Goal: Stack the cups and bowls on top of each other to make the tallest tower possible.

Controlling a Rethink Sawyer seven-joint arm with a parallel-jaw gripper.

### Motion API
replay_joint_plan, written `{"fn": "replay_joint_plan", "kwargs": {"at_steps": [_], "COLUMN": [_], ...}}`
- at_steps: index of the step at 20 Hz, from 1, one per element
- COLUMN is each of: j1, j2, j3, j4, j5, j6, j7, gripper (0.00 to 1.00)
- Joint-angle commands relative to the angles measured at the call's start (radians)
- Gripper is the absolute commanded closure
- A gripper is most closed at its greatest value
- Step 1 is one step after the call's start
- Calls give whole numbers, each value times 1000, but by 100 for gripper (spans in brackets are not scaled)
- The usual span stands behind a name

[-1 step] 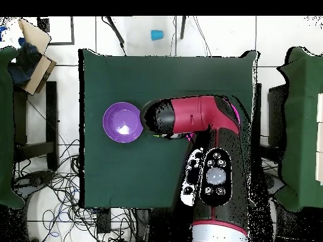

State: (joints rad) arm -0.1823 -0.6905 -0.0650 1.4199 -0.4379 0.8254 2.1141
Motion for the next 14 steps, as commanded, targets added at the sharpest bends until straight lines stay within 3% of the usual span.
{"fn": "replay_joint_plan", "kwargs": {"at_steps": [1, 14], "j1": [-11, -34], "j2": [33, 23], "j3": [81, 81], "j4": [56, 96], "j5": [-86, -107], "j6": [91, 40], "j7": [-242, -256], "gripper": [100, 100]}}
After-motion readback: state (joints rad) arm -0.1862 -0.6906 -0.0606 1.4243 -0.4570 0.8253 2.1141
